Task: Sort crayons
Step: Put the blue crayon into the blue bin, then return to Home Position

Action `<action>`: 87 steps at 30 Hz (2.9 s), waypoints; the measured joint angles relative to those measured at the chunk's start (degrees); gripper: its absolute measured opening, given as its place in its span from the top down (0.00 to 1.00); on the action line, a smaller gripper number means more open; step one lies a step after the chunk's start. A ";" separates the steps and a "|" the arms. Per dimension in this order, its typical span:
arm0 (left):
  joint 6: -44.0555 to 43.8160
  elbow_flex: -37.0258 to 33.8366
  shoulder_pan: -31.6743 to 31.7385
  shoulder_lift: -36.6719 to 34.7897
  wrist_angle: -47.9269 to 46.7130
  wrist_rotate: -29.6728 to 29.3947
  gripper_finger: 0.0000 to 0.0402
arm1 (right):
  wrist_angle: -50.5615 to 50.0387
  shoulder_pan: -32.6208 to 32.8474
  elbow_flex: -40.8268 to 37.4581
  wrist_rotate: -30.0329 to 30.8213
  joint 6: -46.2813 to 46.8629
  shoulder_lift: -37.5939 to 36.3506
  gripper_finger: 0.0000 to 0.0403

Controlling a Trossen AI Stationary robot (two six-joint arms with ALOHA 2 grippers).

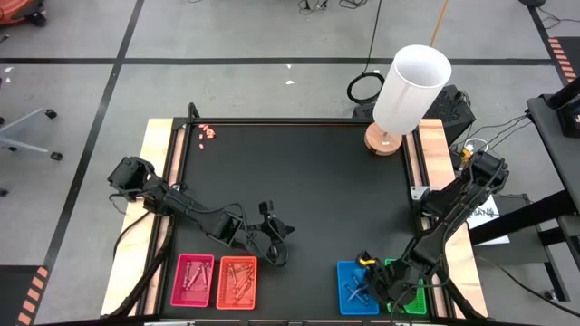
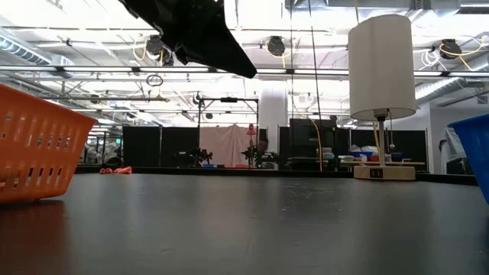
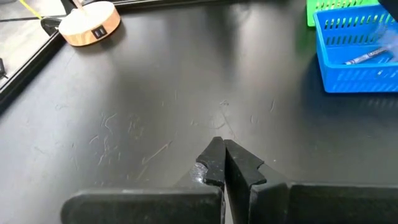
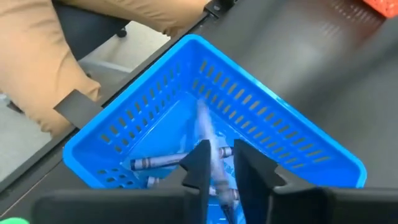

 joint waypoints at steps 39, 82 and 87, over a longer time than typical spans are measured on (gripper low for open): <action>15.08 -12.27 -1.17 -14.18 14.47 6.09 0.98 | 4.01 -6.49 -8.46 11.01 -16.26 -28.20 0.99; 21.22 -43.69 9.85 -18.88 50.83 22.05 0.98 | 34.39 -28.78 -44.82 -8.22 -21.59 -48.68 1.00; 21.08 -50.21 12.02 -22.27 56.52 22.01 0.98 | 33.79 -32.00 -44.87 -12.35 -23.80 -48.65 1.00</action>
